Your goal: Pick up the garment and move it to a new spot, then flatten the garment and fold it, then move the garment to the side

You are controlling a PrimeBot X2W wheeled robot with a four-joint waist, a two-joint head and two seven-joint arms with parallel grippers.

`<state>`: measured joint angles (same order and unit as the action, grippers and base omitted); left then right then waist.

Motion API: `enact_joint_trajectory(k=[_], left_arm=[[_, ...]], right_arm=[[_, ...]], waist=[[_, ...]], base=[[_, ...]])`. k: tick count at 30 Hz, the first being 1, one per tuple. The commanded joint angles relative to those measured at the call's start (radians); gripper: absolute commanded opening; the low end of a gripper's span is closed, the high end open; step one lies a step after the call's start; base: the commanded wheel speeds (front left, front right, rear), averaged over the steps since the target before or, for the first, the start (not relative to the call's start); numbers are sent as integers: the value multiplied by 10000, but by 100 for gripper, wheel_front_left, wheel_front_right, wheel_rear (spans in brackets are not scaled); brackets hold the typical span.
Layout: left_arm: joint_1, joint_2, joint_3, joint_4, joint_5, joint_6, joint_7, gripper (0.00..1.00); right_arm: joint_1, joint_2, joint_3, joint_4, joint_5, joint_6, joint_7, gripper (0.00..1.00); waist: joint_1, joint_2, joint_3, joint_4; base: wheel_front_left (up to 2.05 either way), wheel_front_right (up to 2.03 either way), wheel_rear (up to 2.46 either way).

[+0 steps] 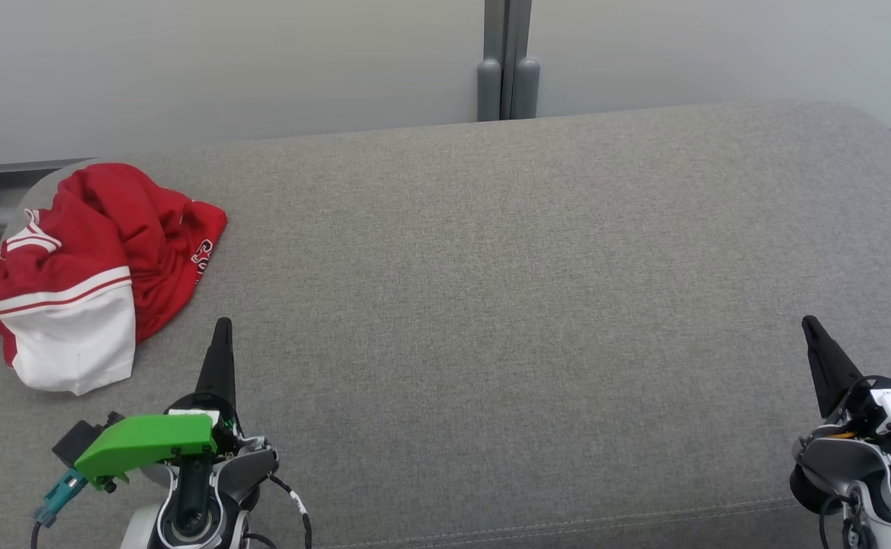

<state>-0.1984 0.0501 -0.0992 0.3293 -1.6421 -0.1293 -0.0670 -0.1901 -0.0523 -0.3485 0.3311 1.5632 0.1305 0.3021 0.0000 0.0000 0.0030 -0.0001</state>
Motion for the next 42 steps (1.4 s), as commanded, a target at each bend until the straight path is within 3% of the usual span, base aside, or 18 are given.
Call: enact_joint_trajectory(k=[1,14,15,28,42], left_arm=[[-122,3,4,-8,-66,-52,10,0],[-122,4,4,-8,-66,-52,10,0],[0,-2,0,0,0,0,0,100],[496,95,38,-29,450,16,-239,100],[680,71,324,-880,3406,9,-546,100]], right_arm=[[-94,-7,-27,10,-75,4,40,0],[-94,-6,-28,10,-73,4,42,0],[0,0,-2,0,-6,0,0,100],[391,145,780,44,-326,-1,-687,100],[439,114,1540,-409,-2823,0,-1573,100]], waist=[[0,0,0,0],[0,0,0,0],[0,0,0,0],[0,0,-14,-15],[0,0,-13,-45]], base=[[0,0,0],[0,0,0],[0,0,0],[0,0,0],[0,0,0]])
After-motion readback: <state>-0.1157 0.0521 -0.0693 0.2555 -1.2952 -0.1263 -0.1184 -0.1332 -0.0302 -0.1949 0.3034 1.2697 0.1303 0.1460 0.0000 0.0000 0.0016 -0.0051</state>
